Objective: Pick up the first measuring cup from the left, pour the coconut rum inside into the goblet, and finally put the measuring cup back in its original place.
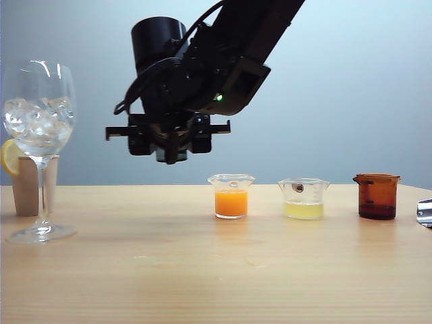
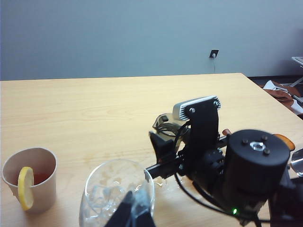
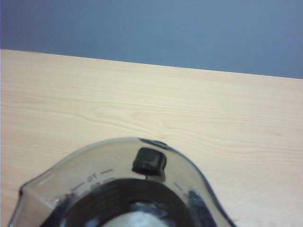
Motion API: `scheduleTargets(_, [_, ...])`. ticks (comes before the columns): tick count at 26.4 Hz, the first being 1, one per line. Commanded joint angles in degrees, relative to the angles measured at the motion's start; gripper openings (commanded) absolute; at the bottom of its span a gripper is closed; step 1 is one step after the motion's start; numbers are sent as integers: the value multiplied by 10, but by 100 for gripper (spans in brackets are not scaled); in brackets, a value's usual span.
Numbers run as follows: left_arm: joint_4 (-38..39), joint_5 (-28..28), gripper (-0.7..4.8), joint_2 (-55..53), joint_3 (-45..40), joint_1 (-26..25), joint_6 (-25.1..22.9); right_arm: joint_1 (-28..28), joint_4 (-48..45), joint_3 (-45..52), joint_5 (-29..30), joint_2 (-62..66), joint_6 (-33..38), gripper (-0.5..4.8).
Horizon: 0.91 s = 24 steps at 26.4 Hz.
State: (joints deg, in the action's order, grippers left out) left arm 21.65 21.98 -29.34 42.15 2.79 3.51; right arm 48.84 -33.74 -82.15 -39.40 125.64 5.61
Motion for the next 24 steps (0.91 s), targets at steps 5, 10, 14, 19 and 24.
scheduleTargets(5, [-12, 1, -5, 1, 3, 0, -1, -23, 41, -1, 41, -51, -26, 17])
scheduleTargets(10, [-12, -1, -5, 1, 3, 0, -1, -39, 64, -1, 78, -84, -26, 8])
scheduleTargets(14, [-12, -2, -5, 1, 3, -1, -1, -52, 71, -1, 130, -109, -26, 0])
scheduleTargets(19, [-13, -3, -5, 1, 3, -1, -1, -86, 110, -1, 268, -166, -24, 0])
scheduleTargets(24, [-23, -3, -5, 1, 3, -1, -1, -103, 131, -1, 393, -203, -24, 0])
